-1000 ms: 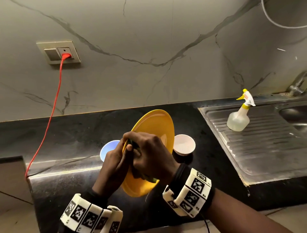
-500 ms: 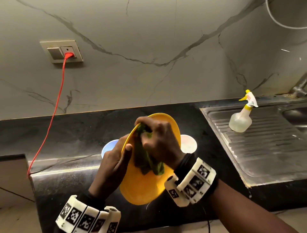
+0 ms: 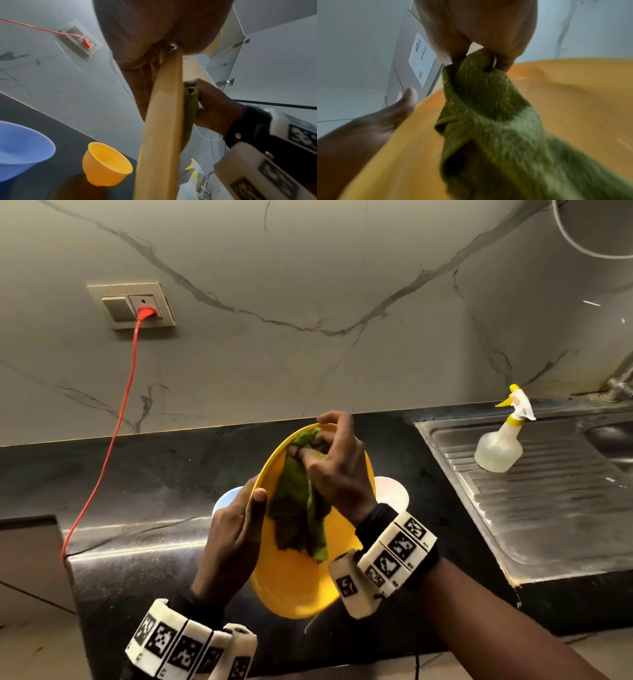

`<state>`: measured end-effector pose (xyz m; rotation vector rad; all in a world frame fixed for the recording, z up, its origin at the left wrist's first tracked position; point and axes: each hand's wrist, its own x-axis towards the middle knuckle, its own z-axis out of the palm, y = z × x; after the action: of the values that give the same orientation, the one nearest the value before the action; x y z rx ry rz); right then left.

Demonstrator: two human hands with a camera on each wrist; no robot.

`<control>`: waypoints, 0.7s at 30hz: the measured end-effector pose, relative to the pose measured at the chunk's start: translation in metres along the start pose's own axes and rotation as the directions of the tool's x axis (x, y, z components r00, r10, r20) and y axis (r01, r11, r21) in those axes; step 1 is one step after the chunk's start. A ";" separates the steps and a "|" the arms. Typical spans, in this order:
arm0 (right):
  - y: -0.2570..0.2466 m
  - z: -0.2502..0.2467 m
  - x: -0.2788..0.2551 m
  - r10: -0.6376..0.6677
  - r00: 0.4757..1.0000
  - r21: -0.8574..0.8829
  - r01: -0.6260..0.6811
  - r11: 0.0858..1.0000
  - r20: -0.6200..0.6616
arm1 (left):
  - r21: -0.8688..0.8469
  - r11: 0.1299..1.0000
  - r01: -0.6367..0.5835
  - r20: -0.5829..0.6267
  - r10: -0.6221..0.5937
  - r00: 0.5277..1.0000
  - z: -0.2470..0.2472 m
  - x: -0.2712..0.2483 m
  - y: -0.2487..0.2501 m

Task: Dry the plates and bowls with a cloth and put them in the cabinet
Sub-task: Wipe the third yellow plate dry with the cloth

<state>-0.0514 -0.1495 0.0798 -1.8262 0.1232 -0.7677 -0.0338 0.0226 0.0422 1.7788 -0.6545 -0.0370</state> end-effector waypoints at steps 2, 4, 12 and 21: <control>0.003 -0.001 -0.001 0.006 0.998 0.029 -0.004 1.000 -0.063 | -0.015 1.000 0.000 -0.015 0.000 1.000 0.001 0.000 0.002; -0.001 0.004 -0.014 -0.052 0.998 0.014 0.053 0.999 -0.031 | -0.074 0.997 0.018 -0.048 -0.021 0.999 0.003 0.002 0.006; 0.011 0.032 -0.082 -0.268 0.883 -0.022 0.299 0.954 0.386 | -0.303 0.952 0.044 -0.250 -0.124 0.960 0.002 0.003 0.001; 0.024 0.038 -0.021 -0.053 0.979 -0.151 0.084 0.985 0.197 | -0.225 0.974 0.028 -0.284 -0.093 0.954 0.000 -0.002 -0.003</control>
<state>-0.0405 -0.1193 0.0421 -2.0556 -0.0054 -0.6393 -0.0348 0.0236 0.0390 1.5502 -0.3654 0.1079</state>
